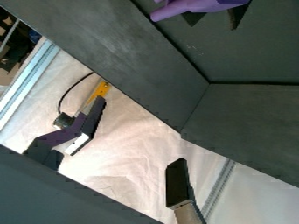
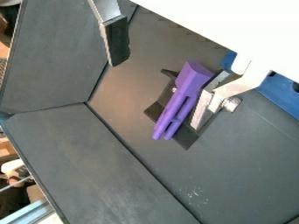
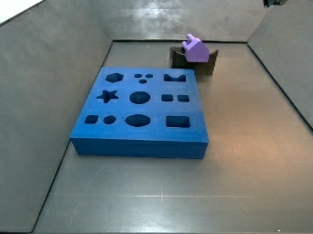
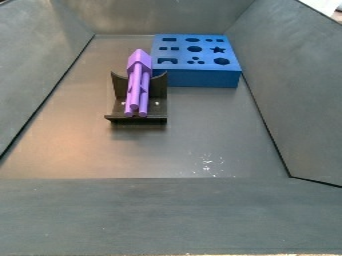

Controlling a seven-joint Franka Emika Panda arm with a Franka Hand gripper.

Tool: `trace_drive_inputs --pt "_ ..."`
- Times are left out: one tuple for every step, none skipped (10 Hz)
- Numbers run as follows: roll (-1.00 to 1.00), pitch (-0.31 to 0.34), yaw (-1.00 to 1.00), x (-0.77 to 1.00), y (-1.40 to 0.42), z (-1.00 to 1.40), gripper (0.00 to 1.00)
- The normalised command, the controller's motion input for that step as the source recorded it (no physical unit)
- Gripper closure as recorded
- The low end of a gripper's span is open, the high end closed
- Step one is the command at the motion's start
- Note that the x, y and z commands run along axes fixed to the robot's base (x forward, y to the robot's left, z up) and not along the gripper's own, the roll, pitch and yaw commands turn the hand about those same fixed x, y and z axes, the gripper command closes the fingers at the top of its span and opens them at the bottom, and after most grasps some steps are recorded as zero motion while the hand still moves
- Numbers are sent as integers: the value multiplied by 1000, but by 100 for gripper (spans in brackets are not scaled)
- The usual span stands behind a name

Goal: Pick up the 3 prong object. Move up. Rotate the 3 prong object. Place the 3 prong object on the fixture. Regrasp the 3 prong object. Move to above the board. Insert the 3 prong object.
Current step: Regrasp the 3 prong object.

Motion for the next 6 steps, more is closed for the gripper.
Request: trace_drive_inputs --pt "186 -10 151 362 -62 -19 0" --pt "185 -8 134 360 -61 -20 0" --pt "178 0 108 354 -59 -24 0" --pt "170 10 98 348 -57 -27 0" --pt "161 20 84 340 -54 -30 0" --pt "156 26 82 336 -55 -31 0"
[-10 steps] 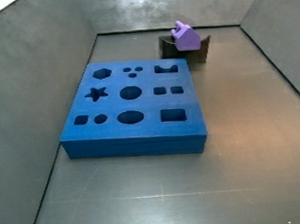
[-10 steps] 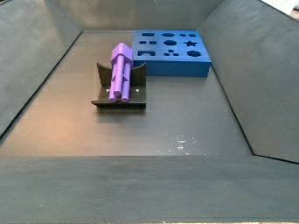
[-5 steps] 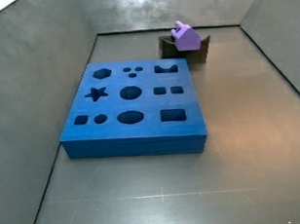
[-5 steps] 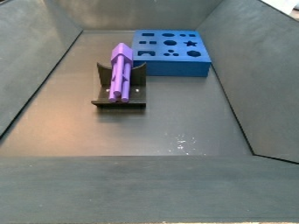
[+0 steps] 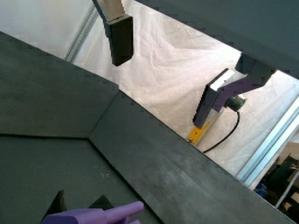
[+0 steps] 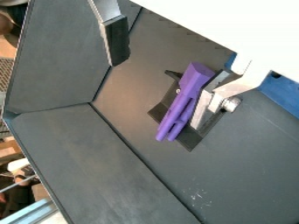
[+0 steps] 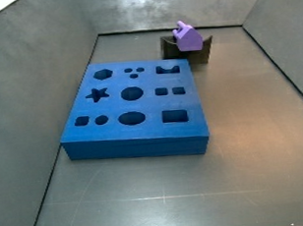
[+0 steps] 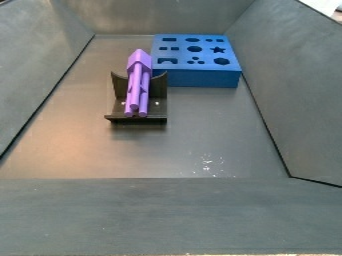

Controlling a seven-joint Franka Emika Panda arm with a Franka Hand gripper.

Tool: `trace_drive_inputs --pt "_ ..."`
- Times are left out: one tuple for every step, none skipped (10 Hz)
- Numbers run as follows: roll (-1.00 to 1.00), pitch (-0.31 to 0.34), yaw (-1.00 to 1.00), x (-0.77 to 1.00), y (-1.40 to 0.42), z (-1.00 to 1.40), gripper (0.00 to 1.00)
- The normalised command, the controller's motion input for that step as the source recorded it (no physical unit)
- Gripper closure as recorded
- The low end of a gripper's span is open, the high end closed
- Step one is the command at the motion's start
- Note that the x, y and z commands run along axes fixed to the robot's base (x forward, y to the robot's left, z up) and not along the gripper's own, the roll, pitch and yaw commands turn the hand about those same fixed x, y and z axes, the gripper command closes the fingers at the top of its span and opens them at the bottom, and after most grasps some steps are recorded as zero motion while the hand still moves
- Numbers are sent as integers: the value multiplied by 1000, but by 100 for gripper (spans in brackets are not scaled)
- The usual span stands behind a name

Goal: Pick up the 3 prong object. Move up. Rotate the 3 prong object. Place the 3 prong object on the fixture. Regrasp the 3 prong object. Move to above the board. Insert the 3 prong object.
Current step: Regrasp the 3 prong object.

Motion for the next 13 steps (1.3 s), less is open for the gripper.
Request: trace_drive_inputs --pt "147 36 81 328 -54 -34 0" --pt "140 45 83 321 -54 -35 0" --pt "132 56 87 310 -52 -31 0" --pt "129 61 89 302 -51 -28 0" --pt "127 66 90 298 -49 -28 0" --pt "127 67 90 298 -48 -28 0" --pt "126 68 91 297 -47 -28 0" --pt "126 68 92 297 -47 -27 0" --pt "125 69 92 296 -47 -27 0" --pt "125 69 92 296 -46 -26 0" --pt "125 69 92 296 -46 -26 0" --pt "125 69 93 296 -46 -26 0" --pt "125 70 93 296 -46 -26 0"
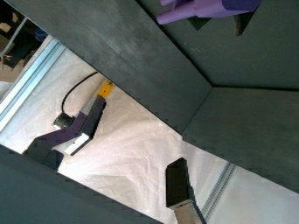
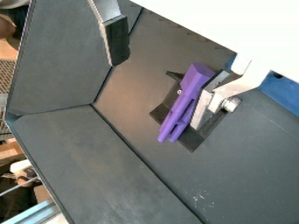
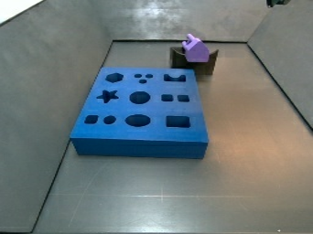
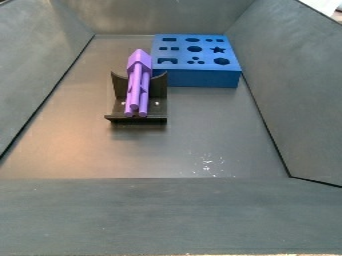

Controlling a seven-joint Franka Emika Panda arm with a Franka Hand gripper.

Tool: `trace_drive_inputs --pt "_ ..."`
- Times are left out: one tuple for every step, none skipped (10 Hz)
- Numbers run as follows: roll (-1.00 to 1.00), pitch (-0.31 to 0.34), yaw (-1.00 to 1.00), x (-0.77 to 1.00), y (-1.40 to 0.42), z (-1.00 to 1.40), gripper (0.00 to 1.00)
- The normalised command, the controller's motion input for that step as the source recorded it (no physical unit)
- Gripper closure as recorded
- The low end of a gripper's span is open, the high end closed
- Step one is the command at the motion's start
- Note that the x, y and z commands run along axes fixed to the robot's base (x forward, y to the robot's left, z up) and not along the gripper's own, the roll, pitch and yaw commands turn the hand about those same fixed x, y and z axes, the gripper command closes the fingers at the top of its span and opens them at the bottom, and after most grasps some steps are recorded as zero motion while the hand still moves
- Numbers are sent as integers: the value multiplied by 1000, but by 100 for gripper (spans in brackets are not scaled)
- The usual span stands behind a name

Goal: Pick up the 3 prong object. Move up. Rotate the 3 prong object. Place the 3 prong object on the fixture. Regrasp the 3 prong object. Move to above the board. Insert the 3 prong object.
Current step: Regrasp the 3 prong object.

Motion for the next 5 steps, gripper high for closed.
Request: trace_drive_inputs --pt "125 70 93 296 -46 -26 0" --pt "125 70 93 296 -46 -26 0" --pt "125 70 93 296 -46 -25 0" --pt "125 70 93 296 -46 -25 0" --pt "125 70 93 296 -46 -25 0"
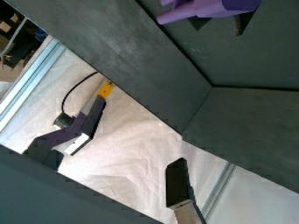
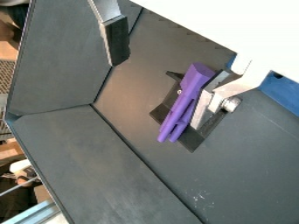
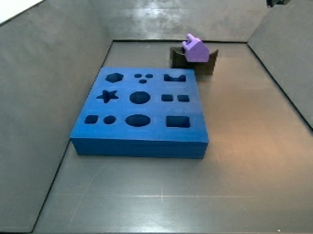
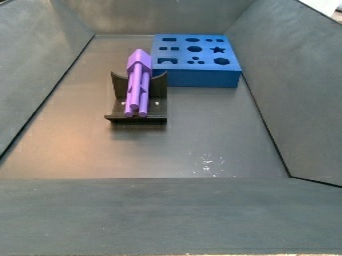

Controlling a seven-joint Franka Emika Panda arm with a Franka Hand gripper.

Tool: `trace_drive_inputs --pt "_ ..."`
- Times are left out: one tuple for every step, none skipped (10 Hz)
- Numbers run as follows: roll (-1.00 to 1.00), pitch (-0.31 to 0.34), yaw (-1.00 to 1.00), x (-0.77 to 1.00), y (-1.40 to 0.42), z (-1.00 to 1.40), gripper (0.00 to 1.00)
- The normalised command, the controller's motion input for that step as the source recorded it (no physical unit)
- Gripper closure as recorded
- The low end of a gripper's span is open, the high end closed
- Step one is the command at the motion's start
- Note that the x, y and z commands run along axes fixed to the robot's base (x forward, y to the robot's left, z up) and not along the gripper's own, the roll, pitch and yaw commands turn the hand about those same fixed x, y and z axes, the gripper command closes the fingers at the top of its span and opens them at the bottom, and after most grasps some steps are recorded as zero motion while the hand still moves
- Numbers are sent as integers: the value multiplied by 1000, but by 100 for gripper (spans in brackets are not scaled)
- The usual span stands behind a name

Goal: Pick up the 3 prong object. Move up. Rotate the 3 prong object. Place the 3 prong object on the fixture. Regrasp the 3 prong object. Move to above the board. Insert the 3 prong object.
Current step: Regrasp the 3 prong object.

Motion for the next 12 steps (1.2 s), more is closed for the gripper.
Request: trace_drive_inputs --pt "53 35 142 102 42 -1000 0" --pt "57 34 146 103 43 -1000 0" --pt "70 2 146 110 36 -1000 0" --pt "71 -9 139 112 32 -1000 0" --pt "68 -24 113 116 25 -1000 0" --pt "70 -37 102 120 22 -1000 0" --pt "73 -49 81 126 17 -1000 0" --pt "72 -51 65 134 15 -1000 0" --pt "66 -48 47 143 10 -1000 0" --pt "62 -43 38 146 7 -1000 0" --pt "60 -35 27 150 3 -1000 0" --pt "61 -28 23 158 -1 -1000 0"
